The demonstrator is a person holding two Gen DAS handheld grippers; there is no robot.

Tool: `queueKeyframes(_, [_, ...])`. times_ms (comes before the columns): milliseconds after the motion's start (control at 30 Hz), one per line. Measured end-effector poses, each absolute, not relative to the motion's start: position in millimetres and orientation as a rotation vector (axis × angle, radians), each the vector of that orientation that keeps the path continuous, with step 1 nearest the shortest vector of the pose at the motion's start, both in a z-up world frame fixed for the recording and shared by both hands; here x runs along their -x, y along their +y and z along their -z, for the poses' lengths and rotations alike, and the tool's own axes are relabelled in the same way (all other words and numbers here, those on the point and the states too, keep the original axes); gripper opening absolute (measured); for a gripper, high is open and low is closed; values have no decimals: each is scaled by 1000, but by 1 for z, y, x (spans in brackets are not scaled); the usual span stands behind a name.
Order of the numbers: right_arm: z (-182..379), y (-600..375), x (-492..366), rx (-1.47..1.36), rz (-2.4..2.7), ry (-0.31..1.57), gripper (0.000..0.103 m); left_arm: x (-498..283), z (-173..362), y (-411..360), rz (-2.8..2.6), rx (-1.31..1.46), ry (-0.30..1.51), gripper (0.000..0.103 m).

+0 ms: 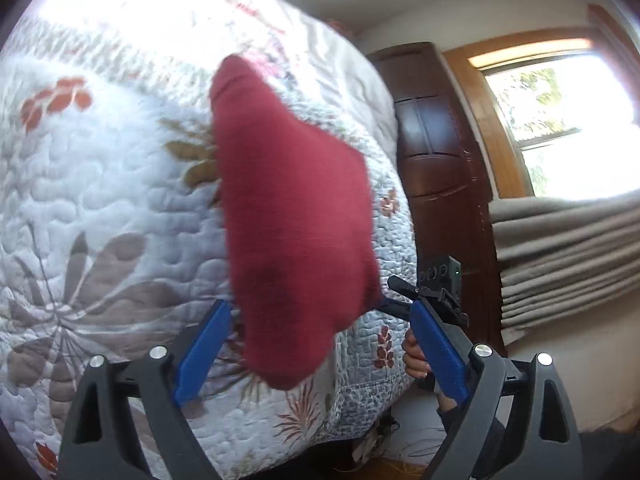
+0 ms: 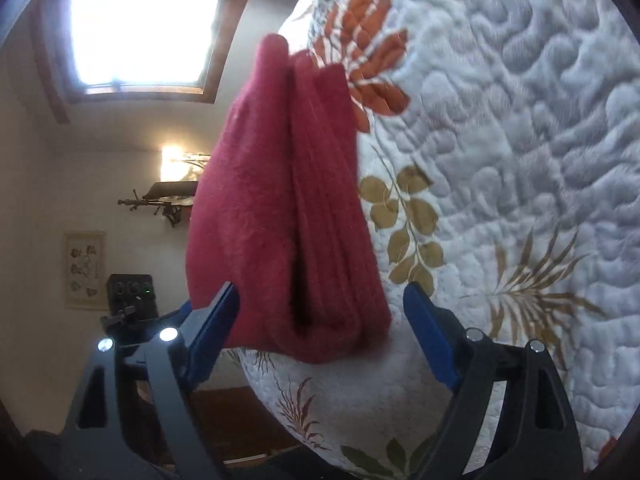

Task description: Fold small clothes

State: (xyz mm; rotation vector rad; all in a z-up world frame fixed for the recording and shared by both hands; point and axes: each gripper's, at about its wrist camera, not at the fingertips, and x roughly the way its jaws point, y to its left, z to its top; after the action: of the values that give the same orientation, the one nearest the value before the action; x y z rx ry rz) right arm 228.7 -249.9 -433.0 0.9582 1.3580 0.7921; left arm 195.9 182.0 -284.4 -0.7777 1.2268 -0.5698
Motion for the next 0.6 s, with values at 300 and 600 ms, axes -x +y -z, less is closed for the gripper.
queueKeyframes(300, [430,-229,-205,-1223,-912,1313,21,-220,334,170,660,997,1361,96])
queueKeyframes(600, [407,-273,-236,-1056,-844,1221,97,-242,374,155,677,1127,1459,99])
